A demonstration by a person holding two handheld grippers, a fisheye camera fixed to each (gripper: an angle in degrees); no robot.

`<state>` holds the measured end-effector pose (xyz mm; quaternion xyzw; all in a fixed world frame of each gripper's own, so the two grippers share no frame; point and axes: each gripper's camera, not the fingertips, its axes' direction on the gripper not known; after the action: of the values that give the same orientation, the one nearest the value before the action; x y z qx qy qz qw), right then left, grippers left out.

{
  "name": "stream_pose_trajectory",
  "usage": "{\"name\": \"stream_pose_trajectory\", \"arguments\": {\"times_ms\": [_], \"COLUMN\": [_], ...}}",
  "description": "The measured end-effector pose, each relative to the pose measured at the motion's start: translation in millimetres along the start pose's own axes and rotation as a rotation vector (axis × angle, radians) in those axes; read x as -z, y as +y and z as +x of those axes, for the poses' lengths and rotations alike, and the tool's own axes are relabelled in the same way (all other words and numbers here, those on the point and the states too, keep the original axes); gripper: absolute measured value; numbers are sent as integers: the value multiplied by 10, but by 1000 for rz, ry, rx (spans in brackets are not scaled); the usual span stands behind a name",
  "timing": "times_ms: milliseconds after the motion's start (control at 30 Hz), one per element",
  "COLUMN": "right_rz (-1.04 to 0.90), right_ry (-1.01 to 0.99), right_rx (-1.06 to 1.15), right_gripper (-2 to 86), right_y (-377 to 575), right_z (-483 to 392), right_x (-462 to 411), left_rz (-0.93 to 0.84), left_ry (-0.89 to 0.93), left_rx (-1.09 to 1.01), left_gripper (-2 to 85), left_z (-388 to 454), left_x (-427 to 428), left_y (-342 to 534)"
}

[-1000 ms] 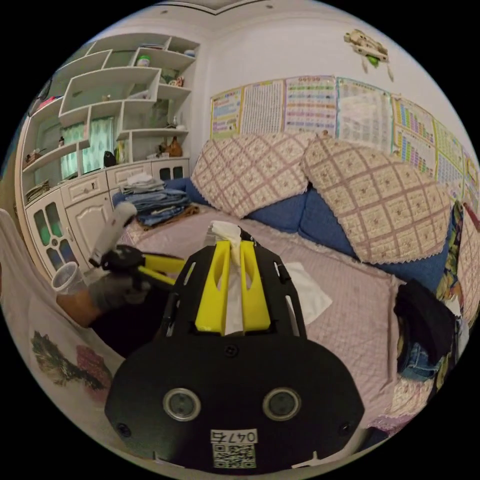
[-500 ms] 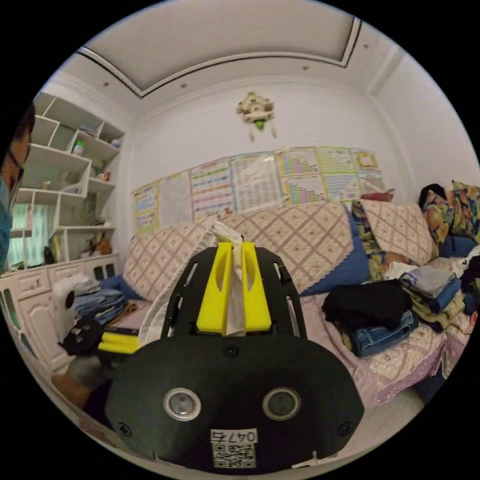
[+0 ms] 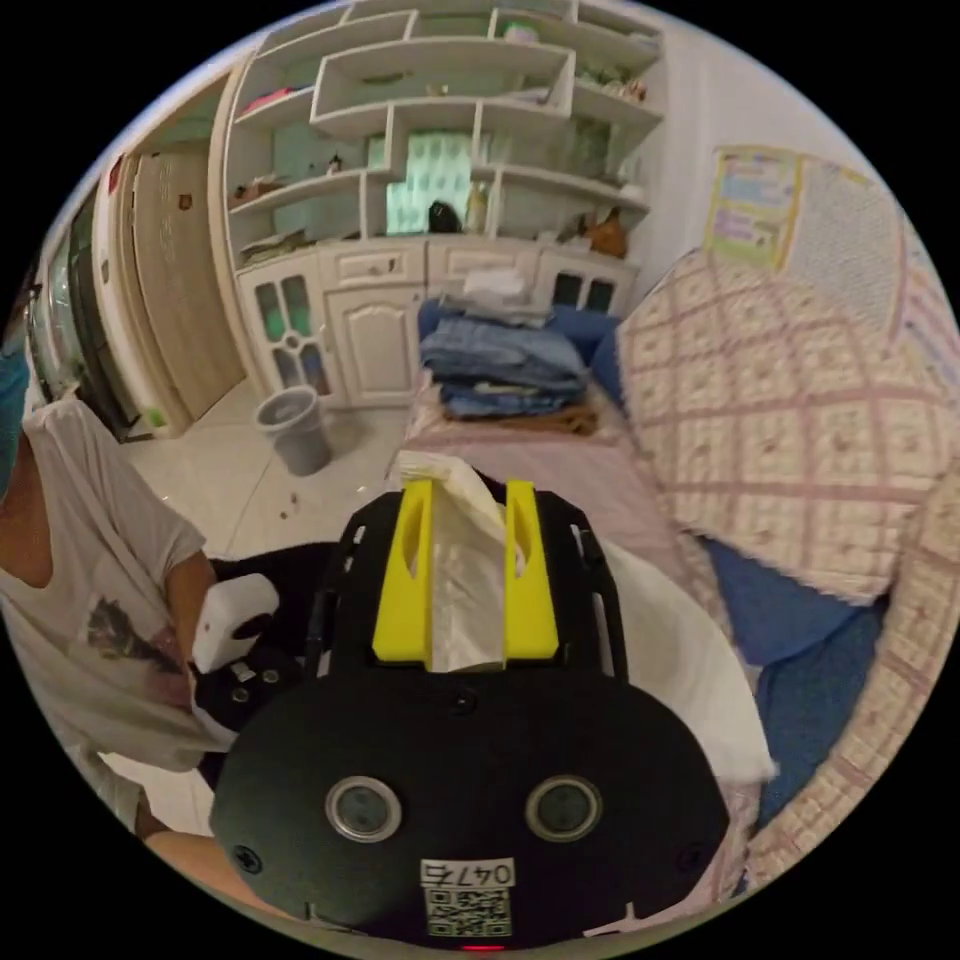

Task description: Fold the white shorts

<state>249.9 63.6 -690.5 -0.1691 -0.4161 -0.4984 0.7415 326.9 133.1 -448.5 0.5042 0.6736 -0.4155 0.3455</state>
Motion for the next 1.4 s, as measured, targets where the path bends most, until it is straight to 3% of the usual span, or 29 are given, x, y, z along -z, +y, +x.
{"name": "stream_pose_trajectory", "arguments": {"times_ms": [100,167,300,400,500,633,767,867,933,1033,1100,1267,1400], "right_rz": [-57,47,213,277,297,199,5,-125,-243,-366,-342,-310,-234], "right_ry": [5,53,210,294,302,256,223,369,425,488,517,538,537], "right_rx": [-52,-174,-485,-715,-867,-748,-516,-344,-250,-170,-174,-203,-213], "right_gripper": [116,121,98,80,78,82,109,117,117,104,91,64,36], "right_y": [226,504,1115,1711,2211,2391,2223,2080,2034,2037,2037,2012,1969], "right_z": [-17,39,184,143,-88,-662,-1041,-1237,-1323,-1438,-1497,-1603,-1699], "right_x": [-522,-421,76,314,241,-240,-731,-931,-1087,-1274,-1267,-1170,-996], "left_rz": [-194,-286,-493,-526,-425,-242,-365,-430,-454,-541,-632,-623,-726], "left_ry": [35,71,221,353,292,-76,-504,-413,-392,-587,-625,-587,-608], "left_rx": [140,169,38,-129,-283,-475,-509,-431,-518,-892,-1099,-1279,-1425], "left_gripper": [77,96,106,92,87,81,92,120,119,115,114,117,118], "left_z": [-414,-504,-287,-6,216,373,258,182,301,588,697,1048,1203], "left_x": [-93,-107,-43,155,559,1252,1609,1694,1705,1655,1619,1642,1545], "left_y": [289,453,732,716,453,123,-101,-170,-121,140,340,469,568]}}
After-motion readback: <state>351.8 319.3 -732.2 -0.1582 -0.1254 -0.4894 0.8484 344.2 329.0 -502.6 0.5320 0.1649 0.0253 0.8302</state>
